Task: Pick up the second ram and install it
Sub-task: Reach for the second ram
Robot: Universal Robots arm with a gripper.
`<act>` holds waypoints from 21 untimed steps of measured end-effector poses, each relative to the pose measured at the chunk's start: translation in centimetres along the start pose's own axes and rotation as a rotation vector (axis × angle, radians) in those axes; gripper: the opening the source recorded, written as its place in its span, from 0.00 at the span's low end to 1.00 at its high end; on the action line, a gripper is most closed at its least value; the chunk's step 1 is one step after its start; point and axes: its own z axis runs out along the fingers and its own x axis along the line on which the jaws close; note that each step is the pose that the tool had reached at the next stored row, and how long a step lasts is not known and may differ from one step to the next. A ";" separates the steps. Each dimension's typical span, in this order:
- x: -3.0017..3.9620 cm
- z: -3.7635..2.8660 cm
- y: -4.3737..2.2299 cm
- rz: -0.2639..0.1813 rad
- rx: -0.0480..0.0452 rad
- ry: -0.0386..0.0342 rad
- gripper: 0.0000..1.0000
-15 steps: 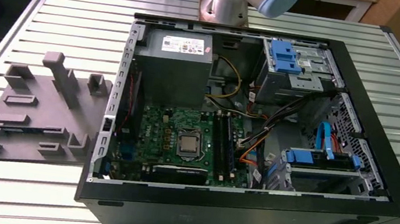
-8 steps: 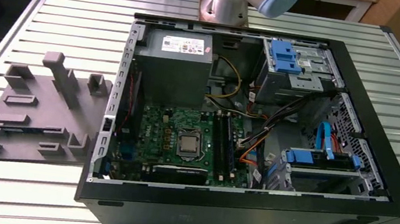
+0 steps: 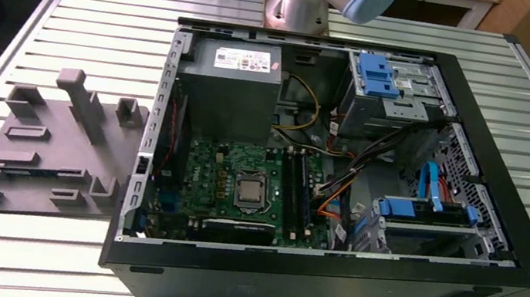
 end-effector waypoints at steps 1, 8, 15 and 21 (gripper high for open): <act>0.01 0.07 -0.02 0.000 -0.0001 0.0000 0.11; 0.02 0.55 -0.15 0.000 0.0000 0.0000 0.11; 0.04 0.96 -0.26 0.000 0.0000 0.0001 0.11; 0.06 1.25 -0.36 0.000 0.0000 0.0000 0.11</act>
